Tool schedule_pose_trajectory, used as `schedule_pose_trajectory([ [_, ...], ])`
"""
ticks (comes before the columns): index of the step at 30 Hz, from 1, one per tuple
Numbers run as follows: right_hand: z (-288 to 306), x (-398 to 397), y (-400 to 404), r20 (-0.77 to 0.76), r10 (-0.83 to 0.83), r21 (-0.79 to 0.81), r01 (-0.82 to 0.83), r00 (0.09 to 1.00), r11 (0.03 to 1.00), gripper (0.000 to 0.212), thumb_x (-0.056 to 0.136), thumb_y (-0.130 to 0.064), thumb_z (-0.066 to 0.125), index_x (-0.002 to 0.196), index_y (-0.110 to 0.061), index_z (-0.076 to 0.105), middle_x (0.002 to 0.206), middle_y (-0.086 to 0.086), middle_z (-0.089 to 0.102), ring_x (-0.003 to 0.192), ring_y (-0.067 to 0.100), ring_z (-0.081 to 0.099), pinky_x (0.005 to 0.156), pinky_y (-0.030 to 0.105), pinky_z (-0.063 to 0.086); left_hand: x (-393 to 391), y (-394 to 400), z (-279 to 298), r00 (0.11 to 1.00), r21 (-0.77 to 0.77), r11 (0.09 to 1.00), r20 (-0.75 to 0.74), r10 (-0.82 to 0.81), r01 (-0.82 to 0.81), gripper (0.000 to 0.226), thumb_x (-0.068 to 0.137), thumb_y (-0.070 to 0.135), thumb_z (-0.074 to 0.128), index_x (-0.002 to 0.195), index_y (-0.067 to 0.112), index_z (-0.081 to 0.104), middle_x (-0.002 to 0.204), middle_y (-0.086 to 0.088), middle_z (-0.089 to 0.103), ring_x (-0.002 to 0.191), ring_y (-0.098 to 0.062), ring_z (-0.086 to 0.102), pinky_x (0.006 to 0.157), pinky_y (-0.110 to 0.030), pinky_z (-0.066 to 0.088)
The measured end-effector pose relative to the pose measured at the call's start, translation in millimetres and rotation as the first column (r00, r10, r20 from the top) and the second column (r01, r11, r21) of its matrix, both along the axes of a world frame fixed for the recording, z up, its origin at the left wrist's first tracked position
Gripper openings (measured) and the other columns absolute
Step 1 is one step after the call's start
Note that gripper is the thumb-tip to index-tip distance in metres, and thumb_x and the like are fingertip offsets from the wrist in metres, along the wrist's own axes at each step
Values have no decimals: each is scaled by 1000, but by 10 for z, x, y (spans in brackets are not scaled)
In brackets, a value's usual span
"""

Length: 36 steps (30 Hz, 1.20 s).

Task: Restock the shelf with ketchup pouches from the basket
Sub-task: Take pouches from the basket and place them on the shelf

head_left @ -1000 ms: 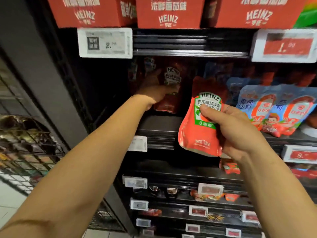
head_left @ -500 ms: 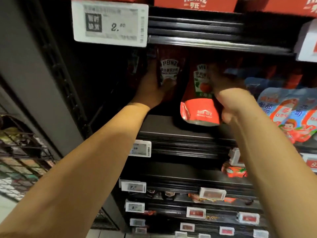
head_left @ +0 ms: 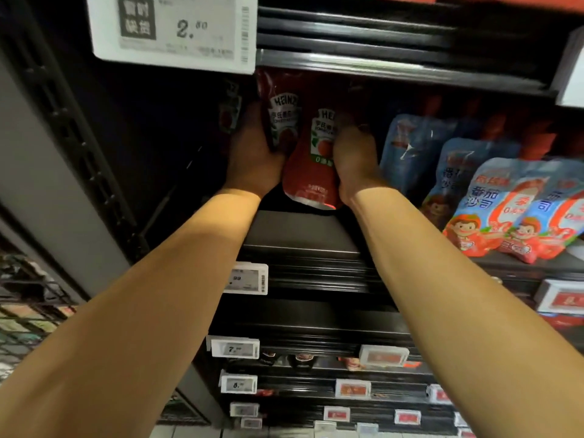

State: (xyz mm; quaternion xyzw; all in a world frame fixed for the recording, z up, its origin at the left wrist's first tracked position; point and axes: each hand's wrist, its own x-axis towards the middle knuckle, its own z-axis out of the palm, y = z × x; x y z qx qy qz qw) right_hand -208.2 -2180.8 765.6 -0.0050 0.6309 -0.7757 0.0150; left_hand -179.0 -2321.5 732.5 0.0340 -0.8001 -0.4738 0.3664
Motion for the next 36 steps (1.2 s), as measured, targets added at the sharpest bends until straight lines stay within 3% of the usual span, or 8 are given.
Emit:
schedule_pose_trajectory([
  [6, -51, -217, 351, -19, -131, -20, 131, 991, 991, 21, 97, -35, 56, 95, -18, 68, 79, 3, 74, 67, 19, 74, 59, 32, 58, 33, -12, 10, 999, -55, 998, 0, 37, -37, 58, 87, 25, 73, 140, 16, 49, 126, 0, 67, 112, -13, 62, 94, -22, 46],
  [10, 11, -312, 429, -127, -218, -8, 218, 968, 976, 26, 98, -32, 57, 117, -15, 64, 98, 3, 72, 82, 18, 72, 70, 32, 59, 52, 35, 40, 1000, -78, 997, 2, 2, -2, 63, 86, 25, 75, 141, 15, 47, 127, -2, 67, 115, -17, 63, 97, -29, 50],
  [15, -8, -415, 279, -392, -139, 65, 179, 909, 982, 18, 102, -33, 53, 118, -27, 56, 98, -15, 65, 84, -9, 66, 76, 14, 52, 38, 94, 39, 1000, -88, 996, 23, 18, -16, 60, 88, 25, 71, 142, 18, 47, 128, 0, 66, 117, -18, 62, 98, -26, 46],
  [18, -111, -499, 186, -439, -23, 225, 135, 898, 965, 45, 99, -46, 50, 138, -24, 50, 115, -12, 65, 107, 4, 63, 98, 28, 48, 31, 91, 33, 997, -77, 996, 51, 51, -47, 56, 89, 25, 69, 141, 21, 48, 130, 1, 65, 120, -19, 61, 99, -28, 45],
  [21, -204, -559, 227, -470, 93, 359, 94, 878, 928, 62, 90, -52, 60, 144, -28, 41, 119, -19, 60, 110, 0, 61, 100, 25, 48, 24, 76, 44, 995, -103, 992, 58, 84, -78, 56, 91, 26, 67, 142, 18, 48, 134, -3, 62, 124, -22, 59, 105, -35, 46],
  [27, -309, -644, 252, -477, 71, 246, 55, 876, 968, 60, 88, -36, 69, 142, -22, 46, 116, -14, 67, 106, 1, 67, 87, 25, 57, 41, 116, 40, 992, -88, 992, 75, 101, -94, 54, 86, 23, 66, 138, 19, 50, 128, -4, 66, 118, -25, 62, 101, -33, 48],
  [32, -239, -539, 181, -355, -124, -204, 53, 927, 977, 29, 72, -14, 68, 101, -16, 67, 81, -6, 76, 77, 14, 72, 70, 30, 54, 69, 129, 53, 990, -89, 991, 87, 107, -99, 55, 85, 21, 61, 139, 18, 50, 128, -5, 66, 119, -26, 62, 101, -35, 49],
  [36, -240, -465, 140, -399, -172, -59, 162, 900, 985, 43, 78, -37, 57, 117, -19, 62, 104, -6, 73, 100, 15, 69, 88, 34, 54, 25, 176, 36, 991, -130, 988, 100, 92, -79, 53, 90, 21, 70, 139, 17, 51, 129, -3, 66, 120, -21, 62, 104, -34, 49],
])
